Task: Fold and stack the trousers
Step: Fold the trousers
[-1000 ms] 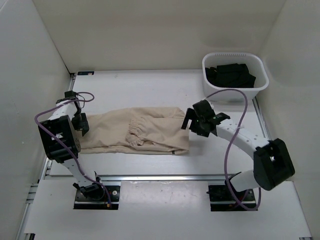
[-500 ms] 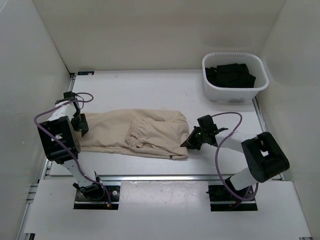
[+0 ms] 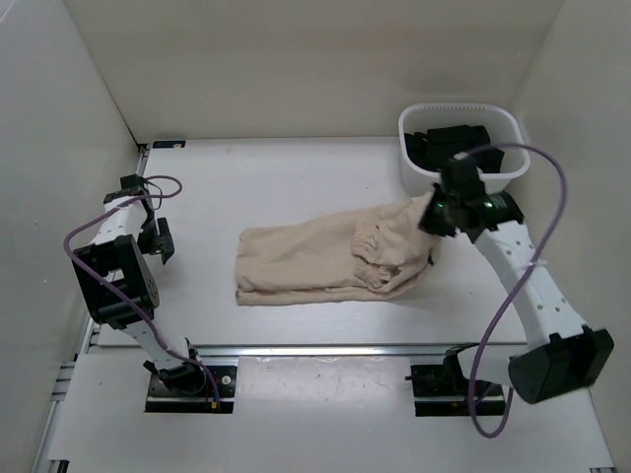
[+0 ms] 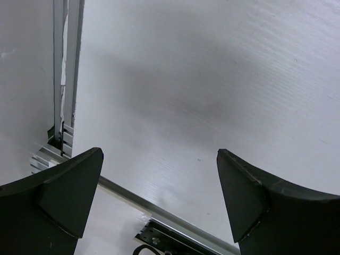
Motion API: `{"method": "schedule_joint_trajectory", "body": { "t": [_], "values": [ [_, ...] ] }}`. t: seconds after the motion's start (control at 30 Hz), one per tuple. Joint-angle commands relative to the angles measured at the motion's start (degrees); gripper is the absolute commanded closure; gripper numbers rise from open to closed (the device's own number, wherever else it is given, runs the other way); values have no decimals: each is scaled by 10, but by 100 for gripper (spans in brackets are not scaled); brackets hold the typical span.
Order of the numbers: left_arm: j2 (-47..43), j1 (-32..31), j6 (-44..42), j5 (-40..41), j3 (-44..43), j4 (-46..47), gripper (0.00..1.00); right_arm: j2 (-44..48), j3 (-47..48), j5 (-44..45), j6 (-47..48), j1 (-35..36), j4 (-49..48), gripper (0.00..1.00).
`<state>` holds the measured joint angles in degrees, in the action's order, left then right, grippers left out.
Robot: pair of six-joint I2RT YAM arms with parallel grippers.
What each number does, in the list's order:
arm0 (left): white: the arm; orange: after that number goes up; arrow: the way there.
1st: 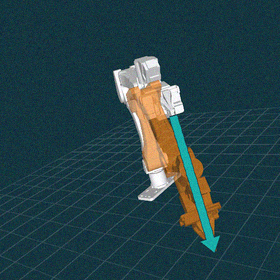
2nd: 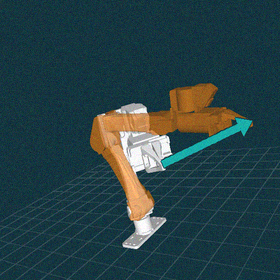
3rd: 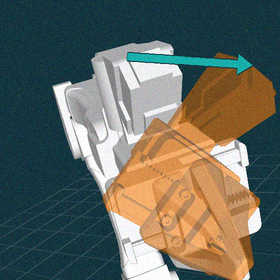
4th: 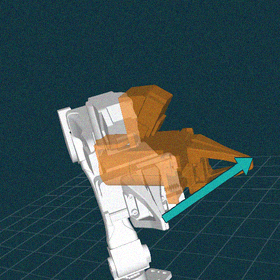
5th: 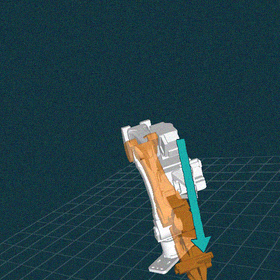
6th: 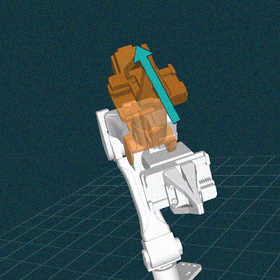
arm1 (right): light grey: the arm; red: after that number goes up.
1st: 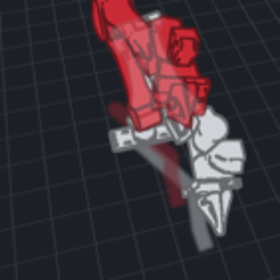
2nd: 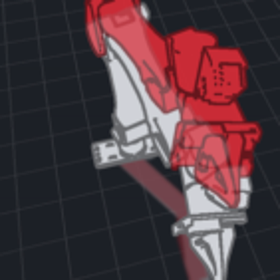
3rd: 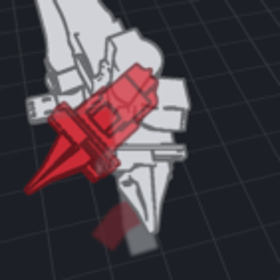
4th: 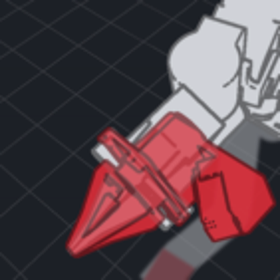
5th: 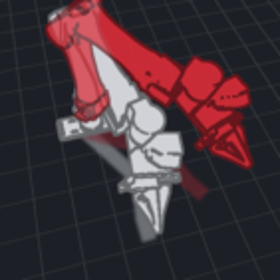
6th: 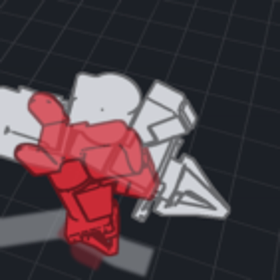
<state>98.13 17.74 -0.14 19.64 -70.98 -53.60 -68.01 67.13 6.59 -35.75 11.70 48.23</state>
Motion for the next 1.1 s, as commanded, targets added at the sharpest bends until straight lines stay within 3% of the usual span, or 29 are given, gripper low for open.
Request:
{"method": "schedule_joint_trajectory", "body": {
  "t": [0.0,0.17,0.2,0.23,0.33,0.43,0.63,1.07],
  "values": [
    [-24,-4,1,-15,-22,-7,0,-81,152,98,66,167,135,100],
    [-19,-4,1,-21,-22,-7,0,-350,408,96,45,371,185,100],
    [-19,-4,1,-21,-17,-7,0,-443,467,96,45,392,220,100],
    [-19,-4,1,-21,-17,-7,0,-490,596,96,45,411,237,100],
    [-14,-4,1,-21,-17,-7,0,-631,757,40,39,453,262,100],
    [6,-4,1,-21,-23,-7,0,-635,698,-17,29,453,159,100],
    [25,-4,1,-21,-34,-7,0,-650,674,-45,63,459,94,100],
    [25,-4,1,-10,-22,-2,0,-719,668,-54,112,493,57,100]
  ]
}}
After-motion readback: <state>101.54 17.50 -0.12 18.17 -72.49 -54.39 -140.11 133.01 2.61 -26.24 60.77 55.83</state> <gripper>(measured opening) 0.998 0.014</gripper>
